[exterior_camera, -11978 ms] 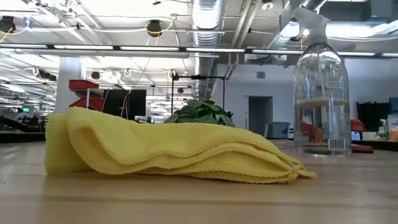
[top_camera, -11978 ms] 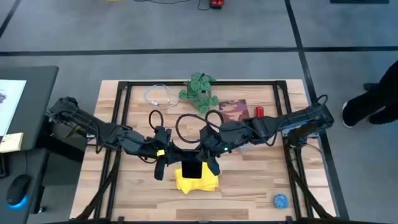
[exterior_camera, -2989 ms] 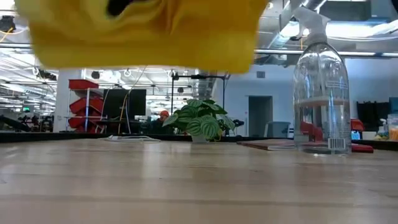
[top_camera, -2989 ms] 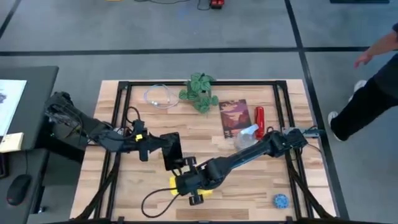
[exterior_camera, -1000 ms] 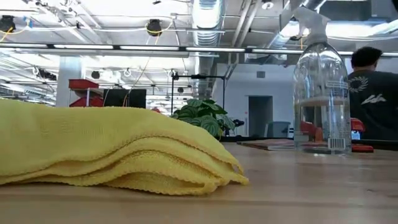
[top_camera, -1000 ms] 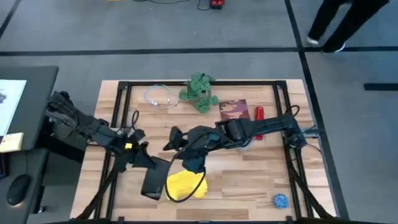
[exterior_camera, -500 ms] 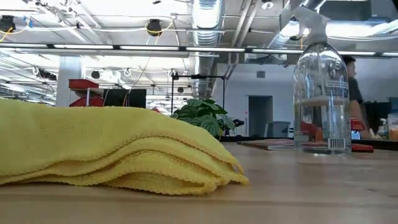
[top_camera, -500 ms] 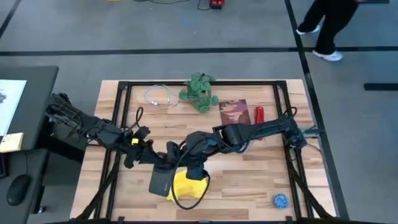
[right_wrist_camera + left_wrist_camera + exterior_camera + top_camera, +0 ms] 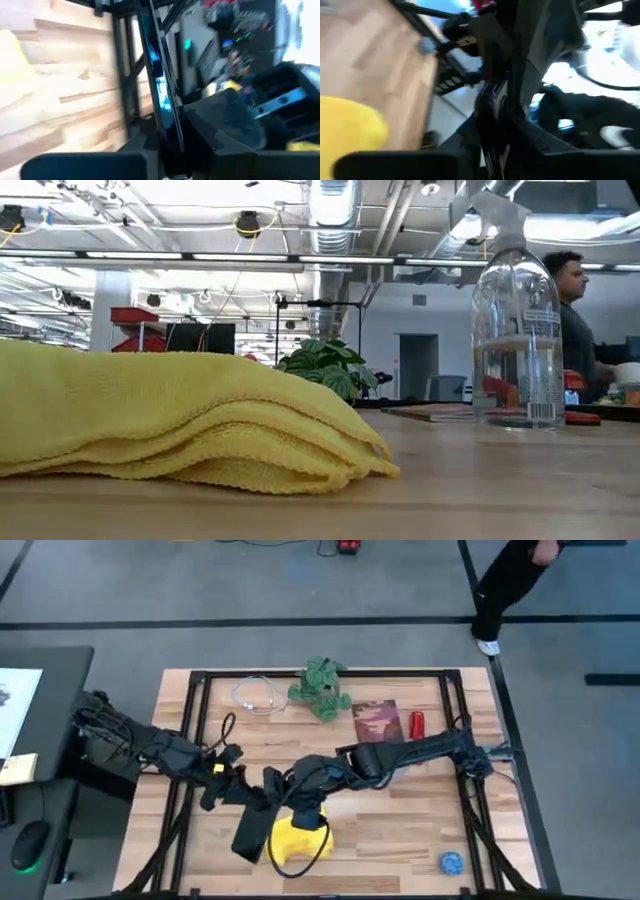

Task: Apply microfiber cloth
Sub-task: Wipe the back of the cellphone with the yellow microfiber cloth

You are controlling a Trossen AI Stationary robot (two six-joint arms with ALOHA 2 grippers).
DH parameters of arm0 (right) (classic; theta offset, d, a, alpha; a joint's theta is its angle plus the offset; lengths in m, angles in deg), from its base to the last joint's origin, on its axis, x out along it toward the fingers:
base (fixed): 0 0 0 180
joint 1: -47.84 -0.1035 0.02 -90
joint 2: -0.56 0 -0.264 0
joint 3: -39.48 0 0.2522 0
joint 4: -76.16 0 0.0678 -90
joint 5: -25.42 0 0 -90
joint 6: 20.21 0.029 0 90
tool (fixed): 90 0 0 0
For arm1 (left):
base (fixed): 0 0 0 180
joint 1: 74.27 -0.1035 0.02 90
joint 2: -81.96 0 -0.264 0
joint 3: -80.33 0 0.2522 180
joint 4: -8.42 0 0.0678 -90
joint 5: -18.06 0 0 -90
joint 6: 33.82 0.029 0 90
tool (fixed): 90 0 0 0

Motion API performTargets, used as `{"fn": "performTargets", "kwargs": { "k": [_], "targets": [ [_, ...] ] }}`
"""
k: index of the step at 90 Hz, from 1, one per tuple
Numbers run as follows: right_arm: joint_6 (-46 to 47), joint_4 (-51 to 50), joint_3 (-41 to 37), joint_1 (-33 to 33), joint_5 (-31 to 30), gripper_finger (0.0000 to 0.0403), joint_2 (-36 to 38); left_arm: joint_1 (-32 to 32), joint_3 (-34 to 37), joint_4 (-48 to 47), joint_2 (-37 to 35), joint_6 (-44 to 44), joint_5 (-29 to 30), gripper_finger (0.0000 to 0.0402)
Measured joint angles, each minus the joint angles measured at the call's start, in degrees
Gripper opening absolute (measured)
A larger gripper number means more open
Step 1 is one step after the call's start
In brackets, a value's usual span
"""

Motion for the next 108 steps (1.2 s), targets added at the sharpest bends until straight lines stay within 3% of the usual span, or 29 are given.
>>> {"fn": "performTargets", "kwargs": {
  "k": [7,13,24,37,50,60,81,108],
  "targets": [
    [6.75,-2.84,-0.01,-0.28,-0.92,0.0014,-0.16,-0.79,0.00,-5.39,-0.99,1.26,0.80,0.0113],
    [12.69,-11.83,-0.35,-0.32,-0.28,0.0012,-0.16,-2.00,-0.09,-11.37,-2.54,1.90,0.07,0.0137],
    [24.96,-20.03,-0.40,0.15,0.56,0.0012,-0.68,-4.20,-0.13,-18.83,-4.50,4.58,1.14,0.0155],
    [38.27,-29.97,-0.16,3.31,2.34,0.0012,-0.23,-5.24,-0.11,-14.46,-4.35,13.07,4.93,0.0140],
    [48.50,-37.65,-0.30,7.35,8.68,0.0012,-0.32,-5.20,-0.20,-5.94,0.59,23.47,5.93,0.0112],
    [51.84,-42.66,-0.27,10.22,12.30,0.0012,-0.25,-5.20,-2.03,-5.27,6.08,27.34,7.84,0.0095],
    [52.42,-45.26,-0.21,13.44,12.47,0.0016,-0.21,-7.03,-8.15,-9.49,17.42,29.23,12.26,0.0087],
    [52.40,-45.44,-0.21,13.92,12.58,0.0018,-0.21,-9.74,-11.08,-12.72,24.73,29.20,12.39,0.0186]
  ]
}}
